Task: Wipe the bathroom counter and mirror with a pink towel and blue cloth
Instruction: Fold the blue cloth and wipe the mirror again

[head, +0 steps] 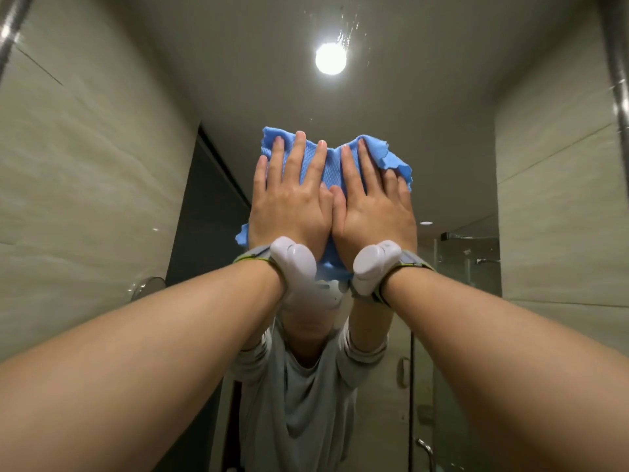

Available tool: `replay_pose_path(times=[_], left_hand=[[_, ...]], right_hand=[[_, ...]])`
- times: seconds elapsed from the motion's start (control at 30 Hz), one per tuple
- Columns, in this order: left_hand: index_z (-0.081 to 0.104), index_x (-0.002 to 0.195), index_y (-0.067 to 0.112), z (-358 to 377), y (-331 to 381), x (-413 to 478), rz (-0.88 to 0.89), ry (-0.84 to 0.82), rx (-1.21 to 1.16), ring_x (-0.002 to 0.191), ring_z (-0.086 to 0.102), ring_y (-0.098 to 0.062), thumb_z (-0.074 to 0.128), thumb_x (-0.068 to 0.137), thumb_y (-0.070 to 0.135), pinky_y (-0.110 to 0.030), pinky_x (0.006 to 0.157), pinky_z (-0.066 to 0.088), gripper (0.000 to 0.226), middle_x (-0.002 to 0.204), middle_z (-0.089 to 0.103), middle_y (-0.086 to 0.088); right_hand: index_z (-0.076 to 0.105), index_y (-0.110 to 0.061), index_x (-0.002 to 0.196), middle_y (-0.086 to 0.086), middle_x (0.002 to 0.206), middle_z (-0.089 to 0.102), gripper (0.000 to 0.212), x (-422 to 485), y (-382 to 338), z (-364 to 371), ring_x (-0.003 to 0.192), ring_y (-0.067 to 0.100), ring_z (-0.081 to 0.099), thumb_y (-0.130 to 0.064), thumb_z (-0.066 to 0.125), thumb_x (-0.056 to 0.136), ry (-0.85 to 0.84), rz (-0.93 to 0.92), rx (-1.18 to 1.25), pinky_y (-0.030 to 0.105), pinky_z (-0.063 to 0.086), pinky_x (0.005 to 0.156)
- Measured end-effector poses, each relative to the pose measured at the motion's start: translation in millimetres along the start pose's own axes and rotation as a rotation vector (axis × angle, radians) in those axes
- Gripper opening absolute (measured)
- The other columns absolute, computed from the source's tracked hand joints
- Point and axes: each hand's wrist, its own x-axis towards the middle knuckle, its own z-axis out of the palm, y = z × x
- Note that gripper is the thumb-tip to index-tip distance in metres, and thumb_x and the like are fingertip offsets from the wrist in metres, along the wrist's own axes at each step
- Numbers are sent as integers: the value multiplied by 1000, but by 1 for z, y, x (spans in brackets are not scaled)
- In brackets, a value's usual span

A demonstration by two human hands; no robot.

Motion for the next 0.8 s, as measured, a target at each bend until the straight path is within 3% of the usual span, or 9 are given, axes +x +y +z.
replay_pose_path(times=[0.1,0.23,0.5,0.8], left_hand=[[13,165,28,2,5,7,-24,10,1,160,3,-29,20,107,41,-48,129,7,60,173,8,-6],[12,165,28,4,5,7,-24,21,21,160,4,-29,19,108,42,-48,129,8,59,173,8,-6],[11,165,27,4,7,5,-20,11,13,160,4,-30,20,108,41,-49,129,9,60,173,8,-7],[12,165,25,3,11,-3,62,7,-2,160,4,-32,2,102,43,-51,129,10,66,173,7,-9]], right_hand=[[9,-31,160,-7,167,4,59,8,7,-1,146,23,24,-47,18,103,4,-27,-11,40,15,120],[13,-31,159,-8,166,10,59,6,6,0,138,26,32,-47,21,104,37,-8,8,40,19,117],[10,-32,159,-8,166,12,59,1,5,0,140,28,31,-48,21,104,12,42,23,41,17,119],[9,-30,160,-8,167,7,60,-17,3,-1,141,28,31,-50,20,104,9,122,9,44,20,120]])
